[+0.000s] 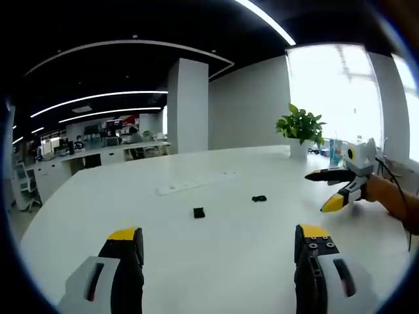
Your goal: Snap the two parts of the plastic buckle together until the buckle closes and remains connected.
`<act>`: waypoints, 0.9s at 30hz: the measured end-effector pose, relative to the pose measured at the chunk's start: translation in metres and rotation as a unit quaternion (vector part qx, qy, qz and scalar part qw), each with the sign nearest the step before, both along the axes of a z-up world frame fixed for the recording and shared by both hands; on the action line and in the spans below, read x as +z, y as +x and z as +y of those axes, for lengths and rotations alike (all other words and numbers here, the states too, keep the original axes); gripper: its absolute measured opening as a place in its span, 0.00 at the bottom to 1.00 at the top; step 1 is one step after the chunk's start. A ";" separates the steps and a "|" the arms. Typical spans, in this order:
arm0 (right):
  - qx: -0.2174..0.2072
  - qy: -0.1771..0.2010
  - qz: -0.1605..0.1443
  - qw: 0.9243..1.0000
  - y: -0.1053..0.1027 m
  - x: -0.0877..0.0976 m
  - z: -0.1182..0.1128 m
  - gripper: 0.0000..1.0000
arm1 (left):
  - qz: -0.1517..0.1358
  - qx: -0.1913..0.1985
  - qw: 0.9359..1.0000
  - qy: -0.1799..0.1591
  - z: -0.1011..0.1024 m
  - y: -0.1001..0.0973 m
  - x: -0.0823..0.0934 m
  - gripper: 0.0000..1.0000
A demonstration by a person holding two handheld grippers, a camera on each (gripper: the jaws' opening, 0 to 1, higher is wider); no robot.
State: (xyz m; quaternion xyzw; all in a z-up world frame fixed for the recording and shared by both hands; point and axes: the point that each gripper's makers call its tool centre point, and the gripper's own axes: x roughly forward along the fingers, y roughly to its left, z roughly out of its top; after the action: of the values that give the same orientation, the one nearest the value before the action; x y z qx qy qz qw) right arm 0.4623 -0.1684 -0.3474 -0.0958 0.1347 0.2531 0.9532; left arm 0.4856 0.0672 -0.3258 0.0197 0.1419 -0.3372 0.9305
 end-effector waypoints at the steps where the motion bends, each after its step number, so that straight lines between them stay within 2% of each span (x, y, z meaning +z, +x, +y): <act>1: 0.000 0.000 0.000 1.000 0.001 0.000 0.000 0.97 | 0.000 0.000 1.000 0.000 0.000 0.001 0.000 0.98; 18: 0.003 -0.002 -0.001 1.000 -0.007 0.000 0.005 0.96 | 0.002 -0.002 1.000 0.000 0.000 -0.002 -0.001 0.97; 27: 0.003 -0.003 0.001 1.000 -0.002 -0.002 0.003 0.96 | 0.004 -0.004 1.000 0.000 0.000 -0.002 -0.002 0.97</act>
State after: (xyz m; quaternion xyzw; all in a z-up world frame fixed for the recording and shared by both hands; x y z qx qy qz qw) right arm 0.4601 -0.1657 -0.3489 -0.0992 0.1363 0.2559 0.9519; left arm 0.4834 0.0669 -0.3273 0.0190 0.1457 -0.3410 0.9285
